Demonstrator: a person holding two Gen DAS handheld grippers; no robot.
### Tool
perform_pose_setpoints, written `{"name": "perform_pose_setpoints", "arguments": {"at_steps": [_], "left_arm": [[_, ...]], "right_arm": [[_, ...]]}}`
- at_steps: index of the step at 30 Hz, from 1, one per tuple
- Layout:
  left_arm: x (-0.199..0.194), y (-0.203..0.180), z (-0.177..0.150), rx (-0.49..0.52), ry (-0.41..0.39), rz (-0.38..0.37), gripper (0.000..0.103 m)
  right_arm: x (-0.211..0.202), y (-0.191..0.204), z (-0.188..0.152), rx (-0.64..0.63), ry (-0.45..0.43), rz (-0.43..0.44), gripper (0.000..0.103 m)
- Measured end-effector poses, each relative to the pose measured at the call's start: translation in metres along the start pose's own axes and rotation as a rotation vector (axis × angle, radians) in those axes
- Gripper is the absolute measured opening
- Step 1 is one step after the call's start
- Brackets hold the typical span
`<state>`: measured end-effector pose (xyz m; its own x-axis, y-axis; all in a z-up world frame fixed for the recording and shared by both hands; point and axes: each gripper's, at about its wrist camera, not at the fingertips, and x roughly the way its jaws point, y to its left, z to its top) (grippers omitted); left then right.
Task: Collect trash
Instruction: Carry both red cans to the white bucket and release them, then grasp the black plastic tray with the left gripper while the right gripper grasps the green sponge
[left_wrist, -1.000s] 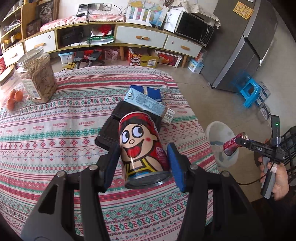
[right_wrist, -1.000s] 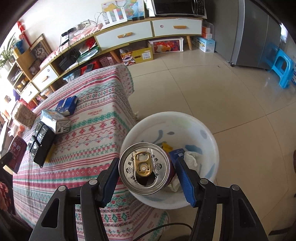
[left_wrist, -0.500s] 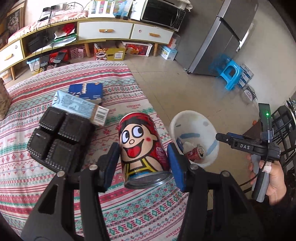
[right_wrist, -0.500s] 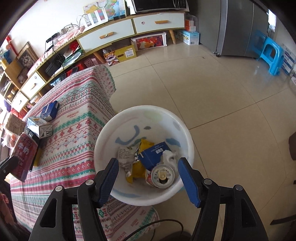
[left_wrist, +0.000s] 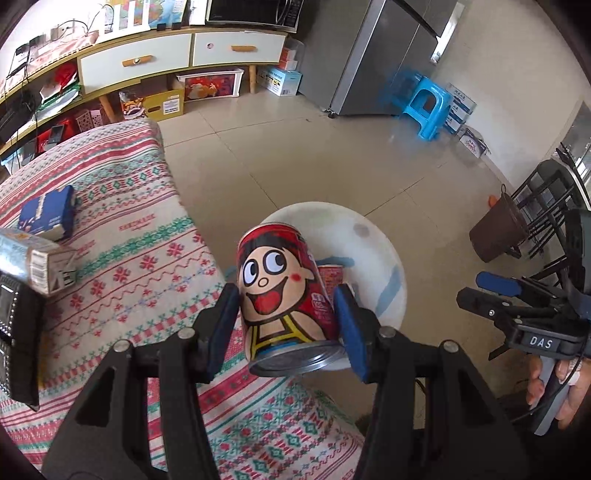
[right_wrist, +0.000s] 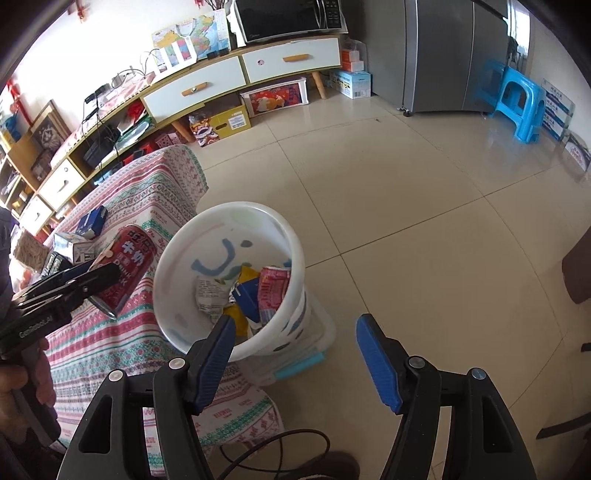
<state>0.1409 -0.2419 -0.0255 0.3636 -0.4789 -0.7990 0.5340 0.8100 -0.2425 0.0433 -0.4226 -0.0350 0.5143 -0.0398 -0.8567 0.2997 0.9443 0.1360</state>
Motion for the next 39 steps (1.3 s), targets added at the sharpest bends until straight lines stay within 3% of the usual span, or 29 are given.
{"name": "perform_pose_setpoints", "arguments": {"at_steps": [10,12,14,15,22,39], "left_arm": [[0.026,-0.014,0.01,0.042,0.01,0.01,0.055],[0.027,-0.013,0.012,0.033,0.014,0.011,0.061],[0.021,-0.011,0.011,0.023,-0.005,0.032,0.079],[0.018,-0.011,0.01,0.025,-0.016,0.035,0.08],[-0.006,0.003,0.002,0.018,-0.011,0.081,0.083],[-0.074,0.087,-0.028,-0.07,-0.024,0.194,0.086]], "right_arm": [[-0.005,-0.014,0.0,0.017,-0.02,-0.005,0.07],[-0.005,-0.014,0.0,0.016,-0.02,-0.003,0.071],[-0.005,-0.012,0.0,0.014,-0.021,-0.003,0.072],[-0.004,-0.012,0.0,0.013,-0.021,-0.003,0.072],[-0.004,-0.006,0.003,0.005,-0.024,-0.006,0.073],[0.006,0.043,0.011,-0.065,-0.018,0.001,0.078]]}}
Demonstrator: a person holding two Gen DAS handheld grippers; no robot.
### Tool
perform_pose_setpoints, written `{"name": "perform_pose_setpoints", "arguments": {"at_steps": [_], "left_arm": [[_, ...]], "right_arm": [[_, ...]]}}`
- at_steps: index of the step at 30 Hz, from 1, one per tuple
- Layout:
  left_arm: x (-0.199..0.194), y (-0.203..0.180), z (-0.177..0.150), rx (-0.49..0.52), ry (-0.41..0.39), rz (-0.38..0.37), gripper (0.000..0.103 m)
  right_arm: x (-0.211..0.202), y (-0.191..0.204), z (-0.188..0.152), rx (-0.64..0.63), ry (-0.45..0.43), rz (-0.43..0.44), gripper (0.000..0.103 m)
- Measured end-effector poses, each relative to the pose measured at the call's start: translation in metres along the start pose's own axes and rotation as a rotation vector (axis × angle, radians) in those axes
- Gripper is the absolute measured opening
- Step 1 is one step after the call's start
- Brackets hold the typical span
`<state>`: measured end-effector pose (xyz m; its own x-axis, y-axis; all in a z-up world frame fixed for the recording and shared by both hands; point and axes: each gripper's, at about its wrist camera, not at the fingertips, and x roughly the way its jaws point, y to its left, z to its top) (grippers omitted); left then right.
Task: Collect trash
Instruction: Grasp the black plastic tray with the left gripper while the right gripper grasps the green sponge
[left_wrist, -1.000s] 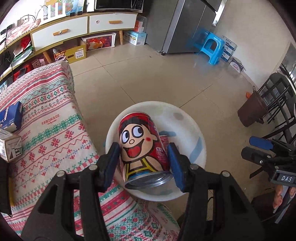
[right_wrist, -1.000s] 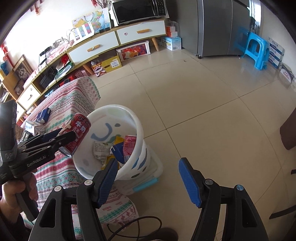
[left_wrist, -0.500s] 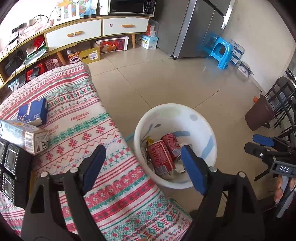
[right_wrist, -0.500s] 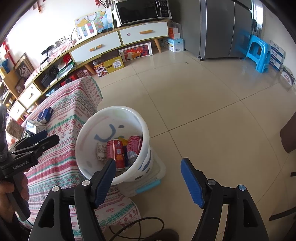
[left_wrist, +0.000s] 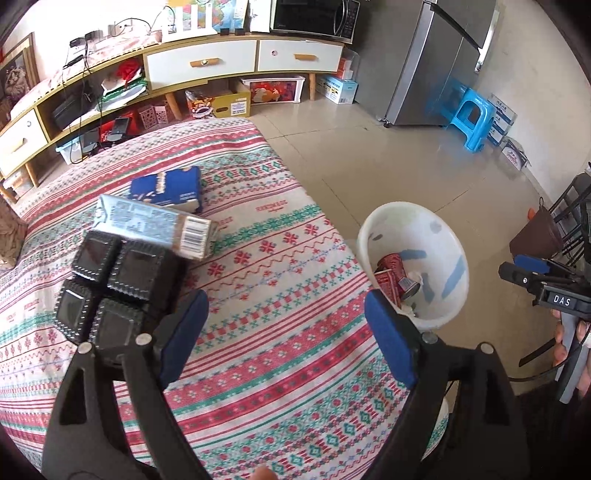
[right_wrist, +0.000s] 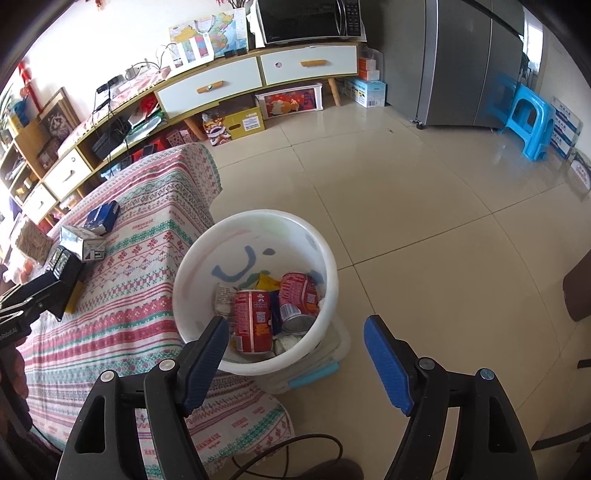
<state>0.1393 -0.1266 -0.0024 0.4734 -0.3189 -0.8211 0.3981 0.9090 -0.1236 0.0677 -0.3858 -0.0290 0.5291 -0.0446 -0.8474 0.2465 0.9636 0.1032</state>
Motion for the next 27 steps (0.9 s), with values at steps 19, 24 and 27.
{"name": "perform_pose_setpoints", "arguments": {"at_steps": [19,24,27], "left_arm": [[-0.02,0.134,-0.023,-0.142,0.053,0.17,0.102],[-0.013,0.165,-0.024,-0.252,0.048,0.129,0.102],[-0.004,0.173,-0.023,-0.279,0.059,0.097,0.099]], "right_arm": [[0.028,0.094,0.016,-0.159,0.043,0.001,0.087],[0.036,0.106,0.019,-0.18,0.056,-0.006,0.087],[0.042,0.111,0.021,-0.186,0.065,-0.011,0.087]]}}
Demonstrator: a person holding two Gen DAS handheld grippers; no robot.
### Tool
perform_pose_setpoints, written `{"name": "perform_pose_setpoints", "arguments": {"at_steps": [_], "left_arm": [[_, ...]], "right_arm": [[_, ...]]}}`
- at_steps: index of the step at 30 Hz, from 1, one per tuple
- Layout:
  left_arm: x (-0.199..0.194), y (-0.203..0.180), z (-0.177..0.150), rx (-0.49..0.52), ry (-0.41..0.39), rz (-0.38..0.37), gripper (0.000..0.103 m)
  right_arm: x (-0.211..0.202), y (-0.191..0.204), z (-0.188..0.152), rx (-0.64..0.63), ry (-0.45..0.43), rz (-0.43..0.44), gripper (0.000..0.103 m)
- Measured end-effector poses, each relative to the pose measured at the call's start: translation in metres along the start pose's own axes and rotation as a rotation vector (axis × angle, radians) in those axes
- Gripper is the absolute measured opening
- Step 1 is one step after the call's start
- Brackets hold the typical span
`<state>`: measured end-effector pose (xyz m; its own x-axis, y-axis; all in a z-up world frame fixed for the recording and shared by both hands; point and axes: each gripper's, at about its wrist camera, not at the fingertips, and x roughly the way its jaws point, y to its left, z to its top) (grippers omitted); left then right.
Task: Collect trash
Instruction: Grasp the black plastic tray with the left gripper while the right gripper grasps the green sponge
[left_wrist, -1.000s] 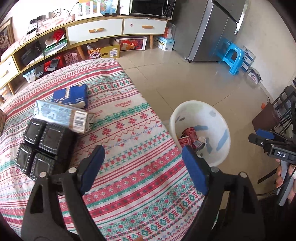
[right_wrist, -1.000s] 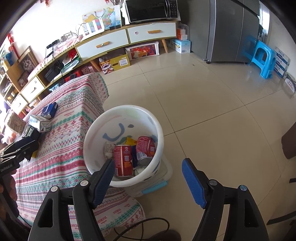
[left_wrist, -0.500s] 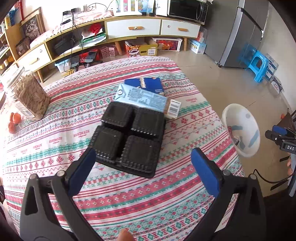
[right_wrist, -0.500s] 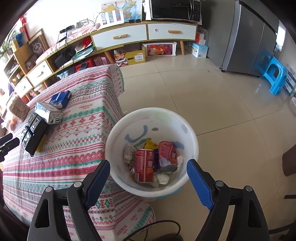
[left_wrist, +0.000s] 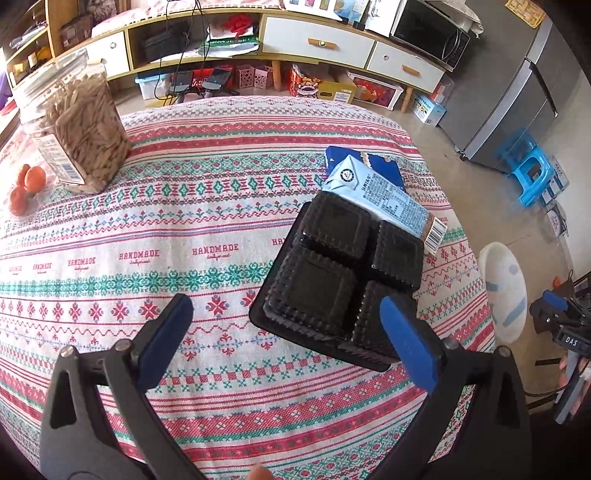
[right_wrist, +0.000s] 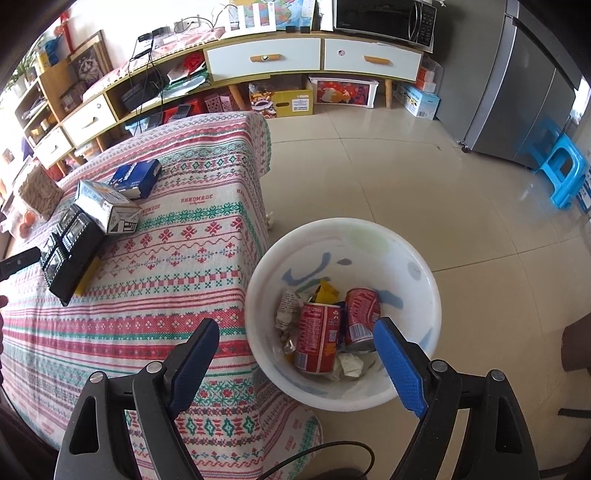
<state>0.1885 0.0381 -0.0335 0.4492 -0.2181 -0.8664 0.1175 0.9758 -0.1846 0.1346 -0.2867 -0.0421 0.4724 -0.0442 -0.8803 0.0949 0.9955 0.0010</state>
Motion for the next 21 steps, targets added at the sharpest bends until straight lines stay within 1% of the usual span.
{"name": "perform_pose_setpoints", "arguments": {"at_steps": [6,9,11,14,17,21], "left_arm": [[0.021,0.0,0.006,-0.03,0.032,-0.096,0.086],[0.025,0.0,0.007,-0.045,0.032,-0.138,0.077],[0.024,0.001,0.007,-0.058,0.032,-0.164,0.06],[0.023,0.001,0.006,-0.049,0.033,-0.177,0.056],[0.017,-0.001,0.002,-0.031,0.025,-0.165,0.053],[0.006,0.003,-0.004,-0.035,0.017,-0.161,0.052]], "right_arm": [[0.008,0.011,0.005,-0.018,0.014,-0.003,0.087],[0.01,0.016,0.006,-0.032,0.02,-0.005,0.087],[0.011,0.02,0.007,-0.039,0.023,-0.005,0.087],[0.013,0.025,0.009,-0.047,0.023,-0.002,0.087],[0.013,0.033,0.011,-0.057,0.023,0.002,0.087],[0.011,0.044,0.015,-0.069,0.016,0.025,0.087]]}}
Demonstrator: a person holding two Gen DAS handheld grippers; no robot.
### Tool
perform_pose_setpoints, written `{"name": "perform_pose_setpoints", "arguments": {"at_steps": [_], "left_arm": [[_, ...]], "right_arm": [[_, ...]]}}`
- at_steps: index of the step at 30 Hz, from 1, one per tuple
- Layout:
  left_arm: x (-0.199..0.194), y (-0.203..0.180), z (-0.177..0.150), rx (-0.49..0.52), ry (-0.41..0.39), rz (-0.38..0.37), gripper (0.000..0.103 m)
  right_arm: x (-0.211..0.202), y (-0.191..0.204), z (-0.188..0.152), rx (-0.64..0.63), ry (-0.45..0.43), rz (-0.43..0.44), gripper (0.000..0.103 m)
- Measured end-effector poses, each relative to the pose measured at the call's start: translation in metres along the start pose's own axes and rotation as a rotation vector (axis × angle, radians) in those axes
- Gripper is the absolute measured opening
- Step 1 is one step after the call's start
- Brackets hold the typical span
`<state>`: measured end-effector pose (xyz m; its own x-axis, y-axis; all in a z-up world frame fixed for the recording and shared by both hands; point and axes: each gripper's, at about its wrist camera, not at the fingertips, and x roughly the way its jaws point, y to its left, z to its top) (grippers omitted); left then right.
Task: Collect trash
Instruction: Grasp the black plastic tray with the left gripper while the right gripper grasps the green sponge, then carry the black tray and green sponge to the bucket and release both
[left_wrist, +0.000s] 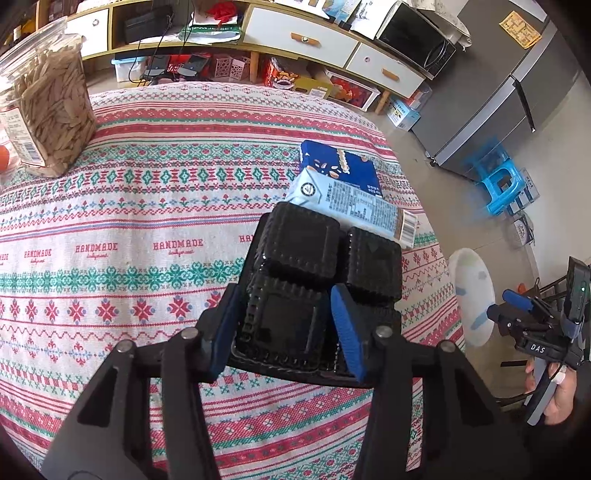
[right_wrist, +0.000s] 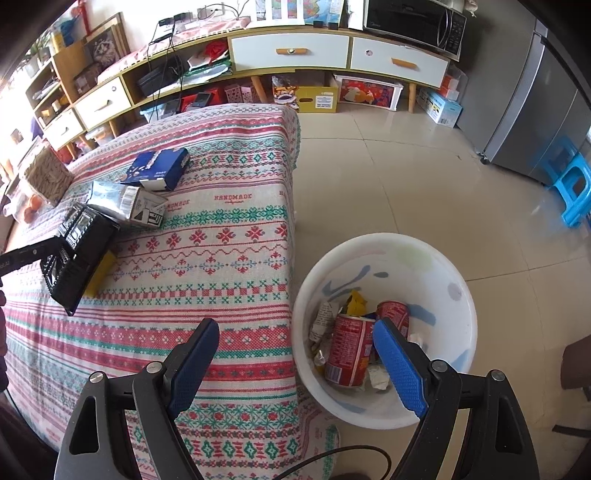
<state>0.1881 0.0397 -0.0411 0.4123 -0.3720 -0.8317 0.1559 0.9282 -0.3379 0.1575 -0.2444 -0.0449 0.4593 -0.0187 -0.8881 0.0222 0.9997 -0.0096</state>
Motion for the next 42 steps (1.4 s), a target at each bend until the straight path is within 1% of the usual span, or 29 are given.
{"name": "perform_pose_setpoints", "arguments": {"at_steps": [5,12,15,19,21,24,28,32,34,38,42], "left_arm": [[-0.019,0.006,-0.011,-0.008,-0.022,0.009,0.052],[-0.052,0.027,-0.024,-0.063,-0.075,0.044,0.052],[-0.066,0.041,-0.029,-0.097,-0.103,0.065,0.052],[-0.081,0.06,-0.037,-0.128,-0.129,0.109,0.052],[-0.085,0.069,-0.04,-0.14,-0.132,0.124,0.052],[-0.085,0.084,-0.048,-0.163,-0.116,0.142,0.052],[-0.088,0.098,-0.06,-0.193,-0.105,0.142,0.052],[-0.093,0.102,-0.07,-0.186,-0.102,0.148,0.052],[-0.093,0.105,-0.073,-0.187,-0.099,0.152,0.052],[-0.093,0.111,-0.08,-0.195,-0.088,0.16,0.052],[-0.09,0.112,-0.081,-0.194,-0.077,0.164,0.052]], "right_arm": [[-0.002,0.02,0.008,-0.023,-0.014,0.022,0.087],[0.001,0.053,0.023,-0.06,-0.03,0.057,0.087],[0.006,0.07,0.026,-0.08,-0.021,0.073,0.087],[0.02,0.092,0.028,-0.087,0.022,0.112,0.087],[0.023,0.112,0.029,-0.133,0.029,0.13,0.087],[0.025,0.147,0.03,-0.252,0.03,0.148,0.087],[0.035,0.192,0.03,-0.401,0.024,0.213,0.087],[0.052,0.222,0.027,-0.516,0.013,0.206,0.087],[0.061,0.232,0.027,-0.543,0.016,0.199,0.087],[0.08,0.239,0.03,-0.565,0.025,0.17,0.087],[0.09,0.244,0.034,-0.563,0.025,0.196,0.086]]}}
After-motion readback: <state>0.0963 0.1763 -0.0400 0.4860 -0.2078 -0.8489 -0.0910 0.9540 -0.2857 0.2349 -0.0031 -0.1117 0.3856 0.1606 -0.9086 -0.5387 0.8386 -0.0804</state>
